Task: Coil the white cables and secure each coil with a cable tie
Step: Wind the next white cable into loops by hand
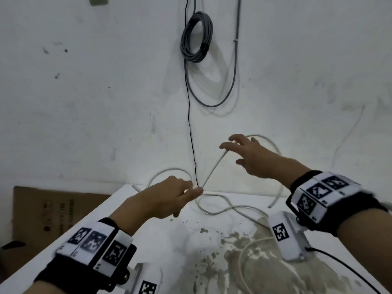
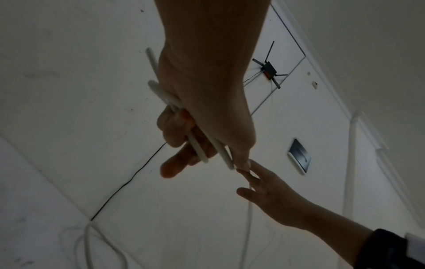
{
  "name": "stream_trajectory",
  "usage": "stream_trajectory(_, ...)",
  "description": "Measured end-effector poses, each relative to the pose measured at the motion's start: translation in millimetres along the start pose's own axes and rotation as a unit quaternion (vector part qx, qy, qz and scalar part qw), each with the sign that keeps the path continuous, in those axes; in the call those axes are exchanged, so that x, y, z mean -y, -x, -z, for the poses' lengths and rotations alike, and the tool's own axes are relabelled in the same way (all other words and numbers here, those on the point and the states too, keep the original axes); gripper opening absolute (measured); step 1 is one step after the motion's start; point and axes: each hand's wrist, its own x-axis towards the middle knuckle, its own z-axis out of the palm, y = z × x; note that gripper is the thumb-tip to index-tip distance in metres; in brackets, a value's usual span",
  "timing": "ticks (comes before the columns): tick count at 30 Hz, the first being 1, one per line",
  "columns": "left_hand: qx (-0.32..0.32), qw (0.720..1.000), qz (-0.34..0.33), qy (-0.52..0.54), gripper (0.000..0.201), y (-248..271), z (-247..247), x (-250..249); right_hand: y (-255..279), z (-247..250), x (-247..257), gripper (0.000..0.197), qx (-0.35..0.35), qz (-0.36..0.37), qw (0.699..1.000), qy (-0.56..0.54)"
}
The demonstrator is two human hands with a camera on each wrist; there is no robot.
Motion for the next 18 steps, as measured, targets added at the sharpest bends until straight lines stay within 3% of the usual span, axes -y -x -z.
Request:
stream_trajectory(2, 0.026, 0.993, 0.006, 0.117, 0.048, 9.7, -0.7, 0.9, -0.2, -3.2, -2.9, 0.066, 0.040, -0.030, 0.999, 0.008)
stream_trajectory(5, 0.049, 0.954, 0.034, 0.294, 0.034, 18.1, -3.8, 1.8, 5.2, -17.0, 7.5, 0.066, 0.125, -0.051, 0.990, -0.044)
stream_trajectory(9, -0.007, 0.884, 0.049, 0.465, 0.035, 14.2, -11.9, -2.6, 15.5, -30.6, 38.2, 0.055, 0.211, -0.054, 0.964, -0.153)
stream_trajectory(14, -0.048, 0.779, 0.112, 0.615, 0.038, -0.2, -21.1, -1.6, 21.2, -23.7, 68.2, 0.052, 0.095, -0.020, 0.924, -0.371)
stream_trajectory(18, -0.029, 0.706, 0.117, 0.698, 0.035, -5.7, -28.2, -1.7, 27.2, -15.1, 69.3, 0.031, 0.008, -0.008, 0.939, -0.344)
